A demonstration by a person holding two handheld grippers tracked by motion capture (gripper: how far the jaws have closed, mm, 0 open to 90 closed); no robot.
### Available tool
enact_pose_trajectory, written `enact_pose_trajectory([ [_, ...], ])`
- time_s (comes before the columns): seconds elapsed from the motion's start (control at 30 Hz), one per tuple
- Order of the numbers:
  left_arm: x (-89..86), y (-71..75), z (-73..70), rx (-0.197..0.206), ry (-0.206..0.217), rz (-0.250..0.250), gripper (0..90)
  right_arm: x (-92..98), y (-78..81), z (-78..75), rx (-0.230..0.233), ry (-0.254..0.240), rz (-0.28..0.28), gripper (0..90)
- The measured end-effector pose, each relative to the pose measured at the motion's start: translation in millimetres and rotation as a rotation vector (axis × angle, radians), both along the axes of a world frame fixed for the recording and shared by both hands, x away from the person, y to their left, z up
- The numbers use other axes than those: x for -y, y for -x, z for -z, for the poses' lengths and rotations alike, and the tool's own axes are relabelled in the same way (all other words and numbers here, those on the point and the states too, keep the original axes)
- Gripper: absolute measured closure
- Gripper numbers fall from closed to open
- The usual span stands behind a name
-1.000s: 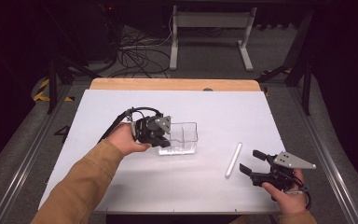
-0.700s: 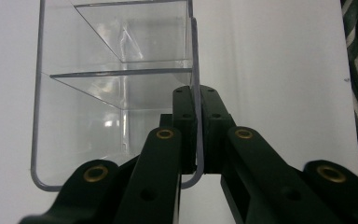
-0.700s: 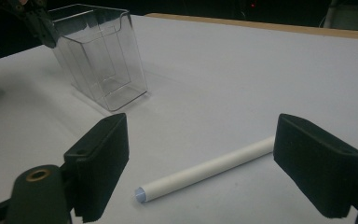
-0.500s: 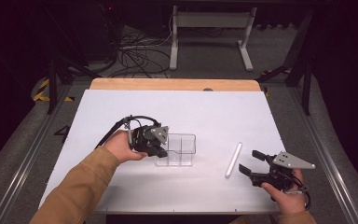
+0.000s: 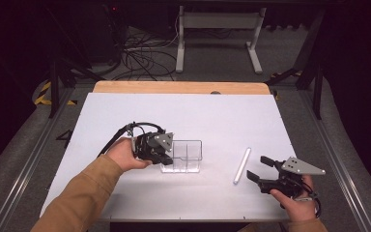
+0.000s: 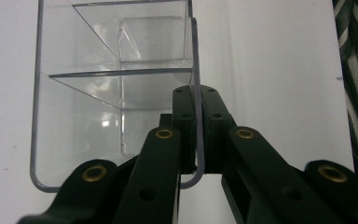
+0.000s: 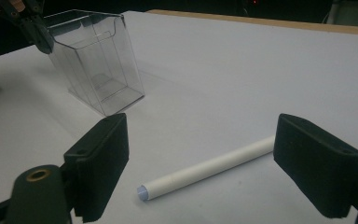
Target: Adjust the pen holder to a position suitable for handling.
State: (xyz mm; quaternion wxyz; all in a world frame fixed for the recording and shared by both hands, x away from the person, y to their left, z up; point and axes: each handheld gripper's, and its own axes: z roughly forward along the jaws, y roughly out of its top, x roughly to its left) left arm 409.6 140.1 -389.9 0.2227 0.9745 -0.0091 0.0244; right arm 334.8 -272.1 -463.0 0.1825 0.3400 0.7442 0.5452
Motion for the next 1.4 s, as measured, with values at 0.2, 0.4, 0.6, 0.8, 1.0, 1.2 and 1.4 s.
enact_pose_trajectory([
  [0.2,-1.1,4.8,-3.5,-0.020,0.002,-0.020,60.3,-0.2,0.5,-0.8,0.002,-0.002,0.000,18.9],
  [0.4,1.2,12.8,0.2,-0.028,-0.006,-0.034,55.2,-1.6,0.7,-1.9,0.004,-0.006,-0.005,18.9],
  [0.6,6.6,13.8,-0.1,-0.027,-0.035,-0.085,47.5,-2.3,0.5,-1.7,0.003,-0.004,-0.008,18.8],
  [0.8,2.0,14.2,-6.6,-0.011,0.013,-0.122,46.4,-1.4,0.8,-2.4,0.007,-0.003,-0.006,18.9],
  [1.0,-9.3,18.9,-20.6,0.022,0.108,-0.154,43.0,-0.4,-0.5,-2.5,0.010,0.002,0.001,18.4],
  [1.2,-31.8,28.0,-36.4,0.091,0.271,-0.227,34.3,0.9,1.9,-10.4,0.051,0.003,0.027,15.6],
  [1.4,-58.9,39.7,-44.2,0.133,0.456,-0.321,24.9,-4.7,0.6,-18.0,0.084,0.034,0.037,14.1],
])
